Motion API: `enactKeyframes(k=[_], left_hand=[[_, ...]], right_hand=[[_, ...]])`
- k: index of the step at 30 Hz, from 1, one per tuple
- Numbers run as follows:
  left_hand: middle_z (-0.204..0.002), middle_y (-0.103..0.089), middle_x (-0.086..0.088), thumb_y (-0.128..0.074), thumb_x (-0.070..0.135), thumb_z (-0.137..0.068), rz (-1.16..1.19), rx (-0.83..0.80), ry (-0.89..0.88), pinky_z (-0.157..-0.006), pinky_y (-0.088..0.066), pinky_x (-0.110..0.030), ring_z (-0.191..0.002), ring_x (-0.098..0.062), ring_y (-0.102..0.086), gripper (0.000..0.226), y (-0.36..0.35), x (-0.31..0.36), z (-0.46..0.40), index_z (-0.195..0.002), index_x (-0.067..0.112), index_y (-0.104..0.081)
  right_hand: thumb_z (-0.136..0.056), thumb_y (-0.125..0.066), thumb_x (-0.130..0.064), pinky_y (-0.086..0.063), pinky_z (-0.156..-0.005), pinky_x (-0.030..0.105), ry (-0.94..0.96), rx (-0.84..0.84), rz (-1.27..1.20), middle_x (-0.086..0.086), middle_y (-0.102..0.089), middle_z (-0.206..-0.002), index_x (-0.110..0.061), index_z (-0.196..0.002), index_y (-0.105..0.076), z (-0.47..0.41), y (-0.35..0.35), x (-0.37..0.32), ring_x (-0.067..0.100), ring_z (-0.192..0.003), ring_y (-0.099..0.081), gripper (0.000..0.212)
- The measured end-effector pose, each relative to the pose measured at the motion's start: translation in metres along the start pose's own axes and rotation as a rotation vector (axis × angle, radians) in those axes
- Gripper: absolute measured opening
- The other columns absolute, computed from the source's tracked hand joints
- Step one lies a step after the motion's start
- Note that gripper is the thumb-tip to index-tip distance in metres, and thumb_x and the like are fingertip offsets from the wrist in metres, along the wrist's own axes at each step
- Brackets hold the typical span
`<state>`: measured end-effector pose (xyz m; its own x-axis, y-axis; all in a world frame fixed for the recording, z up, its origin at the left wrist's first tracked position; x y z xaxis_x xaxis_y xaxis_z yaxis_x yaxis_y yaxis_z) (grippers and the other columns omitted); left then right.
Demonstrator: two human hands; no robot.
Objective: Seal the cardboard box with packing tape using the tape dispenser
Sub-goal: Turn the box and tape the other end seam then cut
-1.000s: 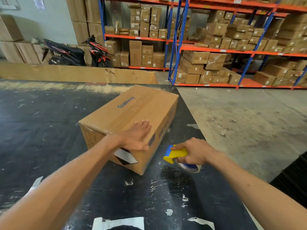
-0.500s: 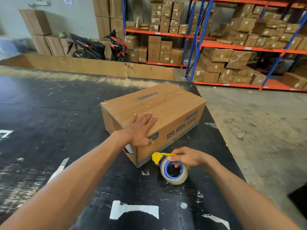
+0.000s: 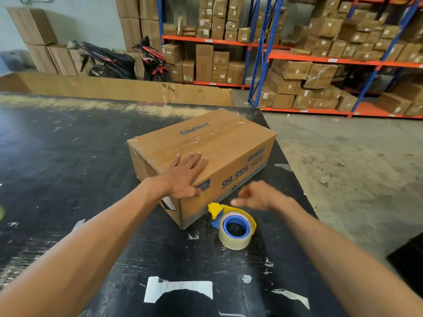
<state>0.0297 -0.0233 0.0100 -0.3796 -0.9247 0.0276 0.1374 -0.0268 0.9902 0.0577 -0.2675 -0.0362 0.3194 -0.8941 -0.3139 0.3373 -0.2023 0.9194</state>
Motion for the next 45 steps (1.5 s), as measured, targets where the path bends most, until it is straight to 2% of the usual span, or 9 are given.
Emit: enactKeyframes(k=[4,8,13,18,25,33,38,41,45], left_hand=[[-0.167,0.018,-0.003,-0.053,0.055,-0.093,-0.005,0.001,-0.007,-0.122,0.013,-0.046,-0.153,-0.020,0.016,0.098,-0.002,-0.001,-0.001,-0.158,0.026,0.012],[-0.167,0.017,-0.004,-0.053,0.055,-0.093,-0.007,-0.001,-0.024,-0.122,0.014,-0.045,-0.153,-0.021,0.015,0.098,-0.001,-0.004,-0.002,-0.158,0.026,0.013],[-0.166,0.019,0.002,-0.056,0.054,-0.092,-0.026,-0.030,-0.071,-0.119,0.018,-0.047,-0.153,-0.018,0.015,0.100,0.001,-0.023,-0.003,-0.157,0.032,0.017],[-0.164,0.028,-0.003,-0.064,0.071,-0.076,-0.038,-0.103,0.202,-0.113,0.015,-0.066,-0.152,-0.030,0.021,0.123,0.008,-0.049,-0.010,-0.150,0.037,0.029],[-0.163,0.029,0.008,-0.072,0.081,-0.059,0.153,-0.119,0.468,-0.108,-0.010,-0.080,-0.149,-0.039,0.026,0.131,0.006,-0.056,-0.008,-0.149,0.053,0.021],[-0.163,0.029,0.004,-0.084,0.059,-0.066,0.096,-0.152,0.506,-0.111,-0.011,-0.077,-0.148,-0.040,0.025,0.134,0.011,-0.091,-0.009,-0.147,0.056,0.022],[-0.160,0.021,-0.009,-0.090,0.054,-0.061,0.110,-0.122,0.616,-0.109,-0.019,-0.077,-0.148,-0.046,0.007,0.137,0.014,-0.088,-0.004,-0.143,0.065,0.018],[-0.160,0.011,-0.014,-0.090,0.052,-0.061,0.102,-0.082,0.609,-0.112,-0.031,-0.062,-0.140,-0.044,-0.020,0.135,0.015,-0.088,-0.001,-0.146,0.062,0.014],[-0.160,0.009,-0.015,-0.088,0.051,-0.064,0.105,-0.072,0.569,-0.113,-0.030,-0.057,-0.137,-0.044,-0.021,0.133,0.014,-0.092,0.000,-0.149,0.058,0.013]], right_hand=[[-0.078,-0.075,-0.049,-0.040,-0.107,0.050,-0.014,0.524,0.123,0.006,-0.034,-0.152,-0.029,-0.143,-0.042,-0.018,0.093,0.010,0.029,-0.139,-0.034,0.075],[-0.078,-0.064,-0.067,-0.008,-0.120,0.055,0.090,0.236,0.462,0.002,0.011,-0.164,-0.037,-0.156,-0.001,-0.045,0.104,0.008,0.030,-0.150,0.009,0.105],[-0.095,-0.038,-0.063,-0.016,-0.117,0.050,0.075,0.364,0.243,0.002,-0.021,-0.162,-0.037,-0.154,-0.021,-0.041,0.061,0.006,0.030,-0.147,-0.018,0.067],[-0.085,-0.030,-0.078,-0.034,-0.103,0.044,0.095,0.558,0.323,0.003,-0.048,-0.140,-0.040,-0.142,-0.043,-0.021,0.056,0.001,0.028,-0.121,-0.042,0.070],[-0.064,-0.041,-0.095,-0.006,-0.113,0.067,-0.198,0.240,0.149,0.000,0.001,-0.162,-0.061,-0.146,-0.006,-0.024,0.080,0.076,0.041,-0.145,0.012,0.095],[-0.056,-0.030,-0.103,-0.035,-0.096,0.051,-0.266,0.477,0.236,0.006,-0.033,-0.140,-0.053,-0.145,-0.025,0.005,0.069,0.045,0.037,-0.120,-0.031,0.103],[-0.048,-0.053,-0.098,-0.021,-0.115,0.056,-0.255,0.312,-0.058,0.007,-0.005,-0.158,-0.051,-0.150,-0.017,0.004,0.068,0.061,0.035,-0.145,-0.006,0.118],[-0.053,-0.060,-0.091,-0.027,-0.116,0.052,-0.284,0.357,-0.132,0.009,-0.003,-0.162,-0.052,-0.150,-0.017,0.006,0.059,0.062,0.037,-0.144,-0.019,0.113],[-0.059,-0.063,-0.085,-0.028,-0.114,0.049,-0.289,0.356,-0.147,0.013,-0.012,-0.158,-0.050,-0.151,-0.018,0.013,0.062,0.054,0.037,-0.142,-0.024,0.109]])
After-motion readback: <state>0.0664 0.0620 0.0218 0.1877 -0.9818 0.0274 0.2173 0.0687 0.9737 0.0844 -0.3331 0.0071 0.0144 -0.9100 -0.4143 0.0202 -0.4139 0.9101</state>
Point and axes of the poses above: each hand's wrist, its own z-axis away from the middle knuckle, its own y-axis out of the back of the hand, x = y × z, the point moved 4 cm from there along -z, towards the middle knuckle
